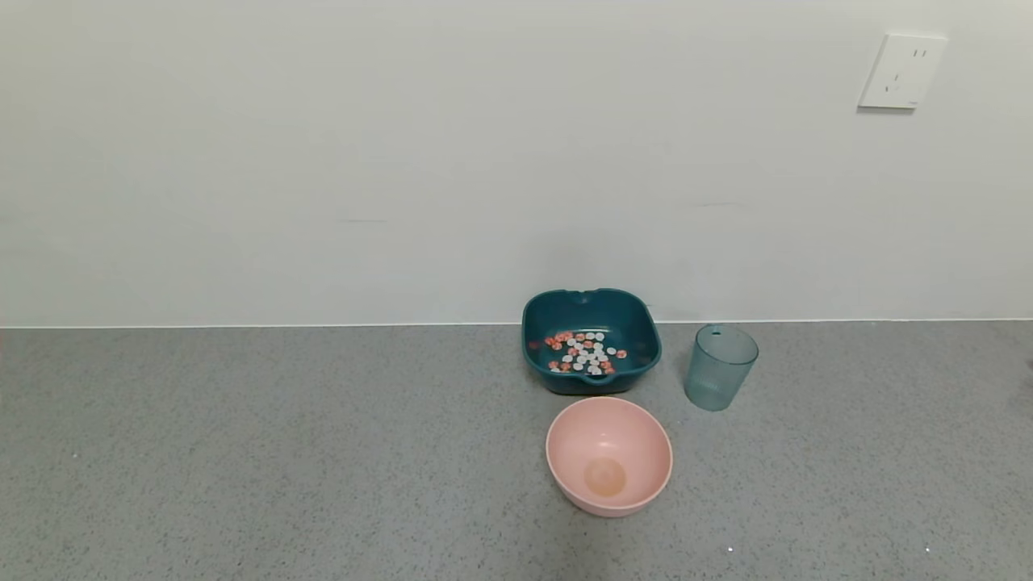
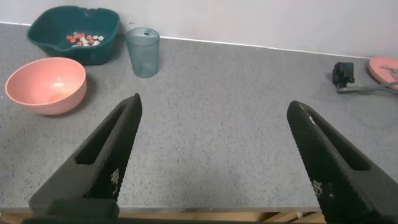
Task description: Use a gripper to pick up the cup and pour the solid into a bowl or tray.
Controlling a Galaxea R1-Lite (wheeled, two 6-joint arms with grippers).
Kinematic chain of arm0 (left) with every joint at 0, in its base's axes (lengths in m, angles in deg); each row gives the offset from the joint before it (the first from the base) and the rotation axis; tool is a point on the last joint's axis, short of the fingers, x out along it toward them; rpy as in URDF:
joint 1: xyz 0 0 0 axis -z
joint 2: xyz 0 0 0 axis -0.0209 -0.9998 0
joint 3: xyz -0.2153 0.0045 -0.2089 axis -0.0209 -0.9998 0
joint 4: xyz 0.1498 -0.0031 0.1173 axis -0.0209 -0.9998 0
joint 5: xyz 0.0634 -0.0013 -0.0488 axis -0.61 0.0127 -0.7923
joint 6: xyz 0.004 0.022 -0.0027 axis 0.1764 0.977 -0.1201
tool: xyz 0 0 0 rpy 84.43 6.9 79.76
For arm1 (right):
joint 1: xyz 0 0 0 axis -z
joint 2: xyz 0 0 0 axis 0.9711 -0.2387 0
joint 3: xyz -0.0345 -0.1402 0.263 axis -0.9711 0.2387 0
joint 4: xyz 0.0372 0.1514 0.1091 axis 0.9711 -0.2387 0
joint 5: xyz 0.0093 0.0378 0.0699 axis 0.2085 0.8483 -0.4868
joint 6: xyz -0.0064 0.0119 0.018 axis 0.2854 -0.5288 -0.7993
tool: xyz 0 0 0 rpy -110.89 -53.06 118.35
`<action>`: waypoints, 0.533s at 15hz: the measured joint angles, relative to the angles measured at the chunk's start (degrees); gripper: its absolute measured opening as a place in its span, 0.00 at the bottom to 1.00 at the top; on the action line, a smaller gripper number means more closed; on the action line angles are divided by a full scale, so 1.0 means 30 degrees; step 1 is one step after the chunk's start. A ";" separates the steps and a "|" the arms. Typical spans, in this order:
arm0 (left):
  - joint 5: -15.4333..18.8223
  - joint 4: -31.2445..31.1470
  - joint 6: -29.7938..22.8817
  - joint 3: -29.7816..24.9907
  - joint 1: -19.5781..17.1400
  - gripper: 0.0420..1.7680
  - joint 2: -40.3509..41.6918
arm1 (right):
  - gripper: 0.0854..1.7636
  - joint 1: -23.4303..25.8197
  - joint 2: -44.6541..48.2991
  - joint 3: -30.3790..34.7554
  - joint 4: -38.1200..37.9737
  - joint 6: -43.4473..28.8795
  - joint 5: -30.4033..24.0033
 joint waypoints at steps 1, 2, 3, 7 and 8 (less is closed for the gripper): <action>0.0000 -0.0008 0.0000 0.0000 0.0000 0.97 0.0000 | 0.96 -0.0053 0.0049 -0.0016 0.0037 -0.0020 0.0024; 0.0000 0.0000 0.0000 0.0000 0.0000 0.97 0.0000 | 0.96 -0.0293 0.0093 -0.0008 0.0028 -0.0049 0.0053; -0.0008 0.0000 0.0000 0.0000 0.0000 0.97 0.0000 | 0.96 -0.0687 0.0187 0.0065 0.0016 -0.0093 0.0089; 0.0008 -0.0008 -0.0008 0.0000 0.0000 0.97 0.0000 | 0.96 -0.1877 0.0508 0.0756 0.0496 -0.0406 0.0228; 0.0000 -0.0008 0.0000 0.0000 0.0000 0.97 0.0000 | 0.96 -0.1934 0.0707 0.1333 0.1081 -0.0414 0.0228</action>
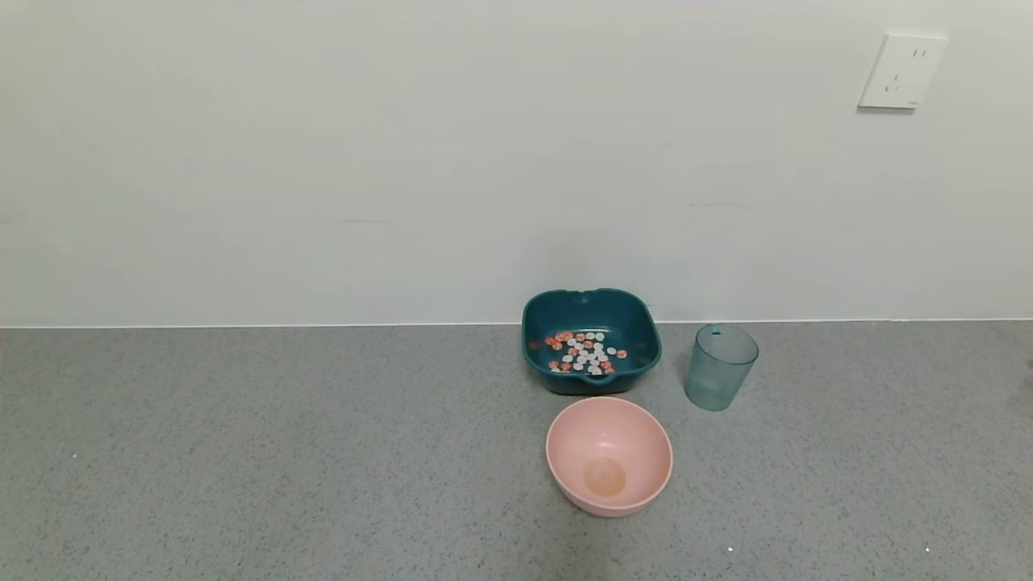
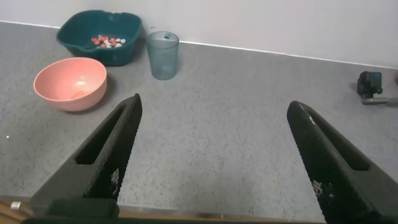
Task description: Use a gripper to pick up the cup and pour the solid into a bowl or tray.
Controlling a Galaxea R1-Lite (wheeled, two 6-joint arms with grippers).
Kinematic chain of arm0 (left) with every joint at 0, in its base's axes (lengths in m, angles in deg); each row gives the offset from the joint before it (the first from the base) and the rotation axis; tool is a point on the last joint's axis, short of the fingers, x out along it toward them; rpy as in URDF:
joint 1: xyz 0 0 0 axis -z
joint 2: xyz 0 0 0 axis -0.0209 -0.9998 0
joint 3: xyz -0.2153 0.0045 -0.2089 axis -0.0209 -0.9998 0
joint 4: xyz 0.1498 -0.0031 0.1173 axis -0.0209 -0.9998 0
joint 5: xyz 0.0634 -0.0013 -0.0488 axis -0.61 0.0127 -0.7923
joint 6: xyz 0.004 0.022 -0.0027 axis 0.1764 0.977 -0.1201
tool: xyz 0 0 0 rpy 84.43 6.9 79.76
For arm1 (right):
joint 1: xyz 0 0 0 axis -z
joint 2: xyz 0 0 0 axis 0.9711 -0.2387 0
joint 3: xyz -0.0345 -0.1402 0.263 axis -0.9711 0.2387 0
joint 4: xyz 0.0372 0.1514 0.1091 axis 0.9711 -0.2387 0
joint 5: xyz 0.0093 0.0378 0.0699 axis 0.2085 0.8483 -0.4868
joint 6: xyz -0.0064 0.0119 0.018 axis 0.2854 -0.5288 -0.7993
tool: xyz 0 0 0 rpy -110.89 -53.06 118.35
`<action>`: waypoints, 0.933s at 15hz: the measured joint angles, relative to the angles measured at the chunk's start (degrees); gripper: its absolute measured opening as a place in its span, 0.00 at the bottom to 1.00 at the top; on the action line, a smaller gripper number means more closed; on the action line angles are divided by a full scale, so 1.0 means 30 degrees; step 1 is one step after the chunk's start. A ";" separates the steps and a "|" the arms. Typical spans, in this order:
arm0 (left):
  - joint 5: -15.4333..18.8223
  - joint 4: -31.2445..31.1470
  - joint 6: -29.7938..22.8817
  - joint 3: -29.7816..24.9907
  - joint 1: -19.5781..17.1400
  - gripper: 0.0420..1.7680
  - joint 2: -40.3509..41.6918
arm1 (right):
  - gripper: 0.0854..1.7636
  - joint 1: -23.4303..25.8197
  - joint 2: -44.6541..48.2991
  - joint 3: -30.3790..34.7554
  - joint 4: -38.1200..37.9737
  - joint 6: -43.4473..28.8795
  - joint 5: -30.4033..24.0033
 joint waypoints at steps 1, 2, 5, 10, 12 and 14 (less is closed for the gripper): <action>0.0000 0.0008 0.0000 0.0000 0.0000 0.97 0.0000 | 0.96 -0.0028 0.0260 0.0817 0.0947 -0.0004 0.0008; 0.0000 0.0000 0.0000 0.0000 0.0000 0.97 0.0000 | 0.96 -0.0045 0.0524 0.1682 0.1902 -0.0004 0.0008; 0.0000 0.0008 -0.0008 0.0000 0.0000 0.97 0.0000 | 0.96 -0.0061 0.1231 0.4234 0.4129 -0.0073 0.0028; 0.0000 0.0000 0.0000 0.0000 0.0000 0.97 0.0000 | 0.96 0.0012 0.2584 0.8168 0.7322 -0.0073 0.0012; 0.0008 0.0000 0.0000 0.0000 0.0000 0.97 0.0000 | 0.96 0.0041 0.3458 0.8997 0.7400 -0.0049 0.0012; 0.0000 0.0000 0.0000 0.0000 0.0000 0.97 0.0000 | 0.96 0.0049 0.4165 0.9895 0.7664 -0.0073 0.0028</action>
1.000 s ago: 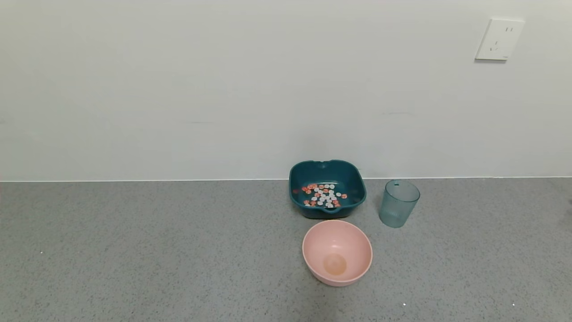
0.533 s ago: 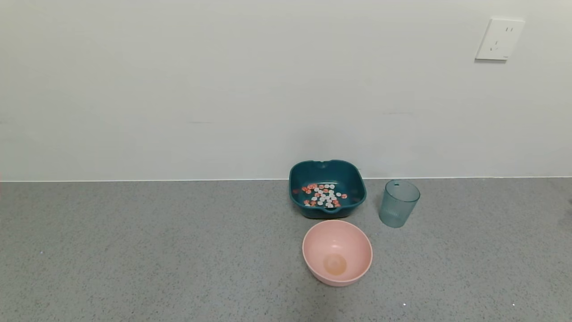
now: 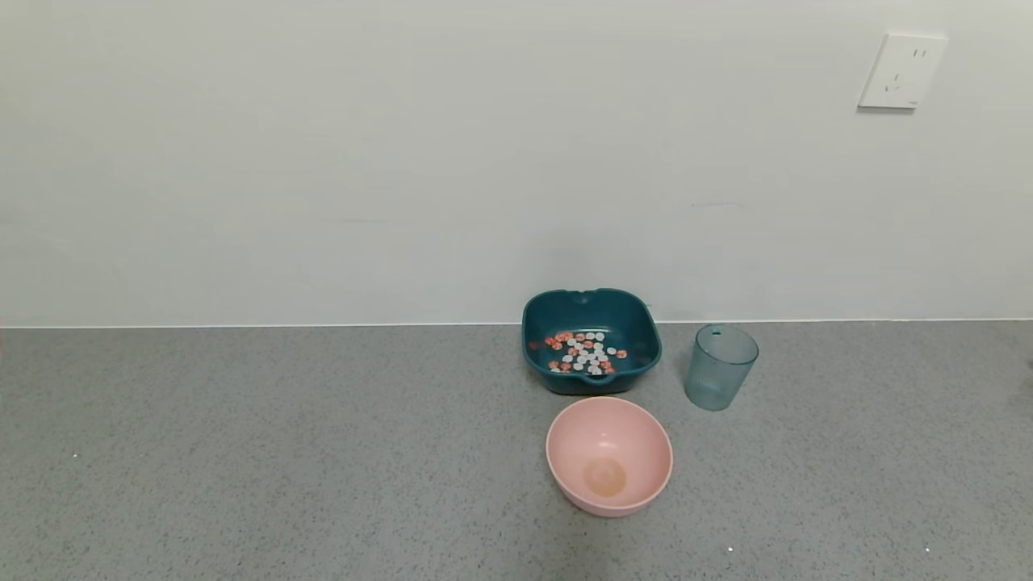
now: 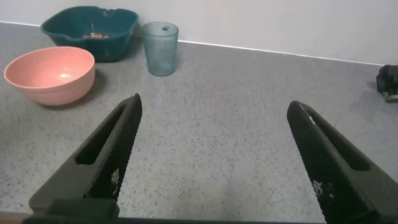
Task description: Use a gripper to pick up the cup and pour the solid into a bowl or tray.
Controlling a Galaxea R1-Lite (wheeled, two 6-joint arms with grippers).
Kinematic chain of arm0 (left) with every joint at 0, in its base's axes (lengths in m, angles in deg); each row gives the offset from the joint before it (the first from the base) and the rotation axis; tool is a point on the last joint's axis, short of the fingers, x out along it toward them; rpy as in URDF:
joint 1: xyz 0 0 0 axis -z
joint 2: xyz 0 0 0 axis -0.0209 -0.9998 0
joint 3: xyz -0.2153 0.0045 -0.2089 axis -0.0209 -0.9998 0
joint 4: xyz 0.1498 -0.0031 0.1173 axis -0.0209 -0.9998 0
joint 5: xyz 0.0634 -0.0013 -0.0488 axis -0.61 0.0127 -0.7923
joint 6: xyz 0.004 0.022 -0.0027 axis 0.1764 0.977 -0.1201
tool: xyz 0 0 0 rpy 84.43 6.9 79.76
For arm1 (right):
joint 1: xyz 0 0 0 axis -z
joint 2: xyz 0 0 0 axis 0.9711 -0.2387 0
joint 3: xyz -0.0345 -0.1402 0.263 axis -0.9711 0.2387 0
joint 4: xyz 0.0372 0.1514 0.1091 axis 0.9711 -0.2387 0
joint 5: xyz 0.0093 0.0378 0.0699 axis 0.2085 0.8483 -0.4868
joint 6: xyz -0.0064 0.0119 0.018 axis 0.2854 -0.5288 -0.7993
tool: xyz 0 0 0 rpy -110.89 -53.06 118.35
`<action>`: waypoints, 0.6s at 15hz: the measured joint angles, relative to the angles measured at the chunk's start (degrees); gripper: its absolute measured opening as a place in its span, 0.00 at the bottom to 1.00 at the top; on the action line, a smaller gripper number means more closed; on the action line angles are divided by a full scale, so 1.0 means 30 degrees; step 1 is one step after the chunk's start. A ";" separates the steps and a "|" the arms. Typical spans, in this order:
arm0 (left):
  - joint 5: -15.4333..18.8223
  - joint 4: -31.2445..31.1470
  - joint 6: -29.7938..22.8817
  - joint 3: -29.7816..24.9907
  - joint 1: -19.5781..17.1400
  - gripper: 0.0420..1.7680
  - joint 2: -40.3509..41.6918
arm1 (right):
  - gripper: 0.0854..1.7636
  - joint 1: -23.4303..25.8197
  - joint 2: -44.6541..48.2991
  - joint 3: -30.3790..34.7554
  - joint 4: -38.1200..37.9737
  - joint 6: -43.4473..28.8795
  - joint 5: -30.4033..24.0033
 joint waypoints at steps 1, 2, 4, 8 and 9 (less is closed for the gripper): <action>-0.0008 0.0000 0.0000 0.0000 0.0000 0.97 0.0000 | 0.96 0.0000 0.0199 0.0451 0.0439 -0.0130 0.0000; 0.0000 0.0000 0.0000 0.0000 0.0000 0.97 0.0000 | 0.96 0.0000 0.0337 0.0922 0.0849 -0.0211 0.0008; 0.0000 0.0008 0.0000 0.0000 0.0000 0.97 0.0000 | 0.96 0.0000 0.0475 0.1646 0.0410 -0.0390 -0.0016; 0.0000 0.0000 0.0000 0.0000 0.0000 0.97 0.0000 | 0.96 -0.0020 0.0549 0.1857 -0.0024 -0.0463 -0.0016; -0.0008 0.0000 0.0000 0.0000 0.0000 0.97 0.0000 | 0.96 -0.0020 0.0549 0.1865 -0.0016 -0.0463 -0.0020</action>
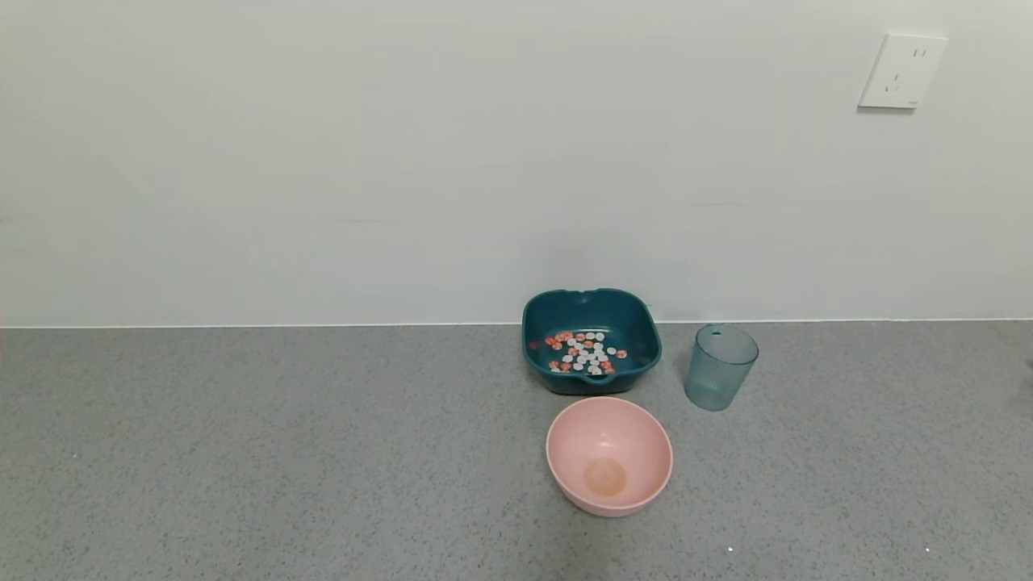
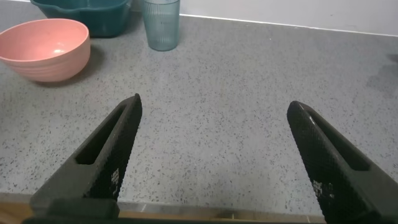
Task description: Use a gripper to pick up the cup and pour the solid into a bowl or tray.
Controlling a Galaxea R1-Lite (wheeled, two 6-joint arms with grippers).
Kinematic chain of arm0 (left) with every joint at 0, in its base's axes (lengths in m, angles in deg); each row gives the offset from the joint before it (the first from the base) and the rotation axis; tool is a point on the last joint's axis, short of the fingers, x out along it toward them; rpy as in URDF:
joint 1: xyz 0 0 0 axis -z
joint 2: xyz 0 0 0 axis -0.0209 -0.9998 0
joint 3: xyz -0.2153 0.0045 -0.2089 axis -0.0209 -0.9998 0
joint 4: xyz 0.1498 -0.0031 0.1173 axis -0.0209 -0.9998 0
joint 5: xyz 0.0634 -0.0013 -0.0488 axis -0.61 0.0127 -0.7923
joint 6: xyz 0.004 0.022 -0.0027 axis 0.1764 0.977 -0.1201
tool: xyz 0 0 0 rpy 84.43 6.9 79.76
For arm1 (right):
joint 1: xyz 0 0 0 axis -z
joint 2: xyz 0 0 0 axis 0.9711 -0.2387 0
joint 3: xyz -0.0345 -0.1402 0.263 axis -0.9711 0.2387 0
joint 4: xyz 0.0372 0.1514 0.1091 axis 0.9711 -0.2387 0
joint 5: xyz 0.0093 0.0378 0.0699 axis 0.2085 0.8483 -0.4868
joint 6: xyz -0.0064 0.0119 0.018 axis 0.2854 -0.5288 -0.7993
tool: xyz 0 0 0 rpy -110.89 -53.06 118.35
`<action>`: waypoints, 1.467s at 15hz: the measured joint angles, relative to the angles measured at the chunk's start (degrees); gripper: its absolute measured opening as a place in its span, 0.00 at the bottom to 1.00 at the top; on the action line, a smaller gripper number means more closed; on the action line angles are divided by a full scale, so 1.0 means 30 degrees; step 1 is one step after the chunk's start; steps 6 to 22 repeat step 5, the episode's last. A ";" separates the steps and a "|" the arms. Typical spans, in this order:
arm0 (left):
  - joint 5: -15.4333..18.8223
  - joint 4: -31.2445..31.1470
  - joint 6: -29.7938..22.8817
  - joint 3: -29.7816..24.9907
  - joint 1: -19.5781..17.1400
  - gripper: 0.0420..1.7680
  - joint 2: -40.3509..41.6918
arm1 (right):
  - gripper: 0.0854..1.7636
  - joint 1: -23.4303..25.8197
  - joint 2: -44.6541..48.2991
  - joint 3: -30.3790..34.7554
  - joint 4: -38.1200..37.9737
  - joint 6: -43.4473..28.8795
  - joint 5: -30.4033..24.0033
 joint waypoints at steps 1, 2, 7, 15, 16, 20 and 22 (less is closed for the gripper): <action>0.0008 0.0000 0.0000 0.0000 0.0000 0.97 0.0000 | 0.96 0.0000 0.0008 0.0000 0.0000 0.0000 0.0004; 0.0000 0.0008 0.0000 0.0000 0.0000 0.97 0.0000 | 0.96 -0.0008 0.0008 0.0004 -0.0008 0.0004 0.0000; 0.0008 0.0008 0.0000 0.0000 0.0000 0.97 0.0000 | 0.96 -0.0008 0.0008 0.0004 -0.0020 0.0004 0.0000; 0.0008 0.0008 0.0000 0.0000 0.0000 0.97 0.0000 | 0.96 -0.0008 0.0008 0.0004 -0.0020 0.0004 0.0000; 0.0008 0.0008 0.0000 0.0000 0.0000 0.97 0.0000 | 0.96 -0.0008 0.0008 0.0004 -0.0020 0.0004 0.0000; 0.0008 0.0008 0.0000 0.0000 0.0000 0.97 0.0000 | 0.96 -0.0008 0.0008 0.0004 -0.0020 0.0004 0.0000; 0.0008 0.0008 0.0000 0.0000 0.0000 0.97 0.0000 | 0.96 -0.0008 0.0008 0.0004 -0.0020 0.0004 0.0000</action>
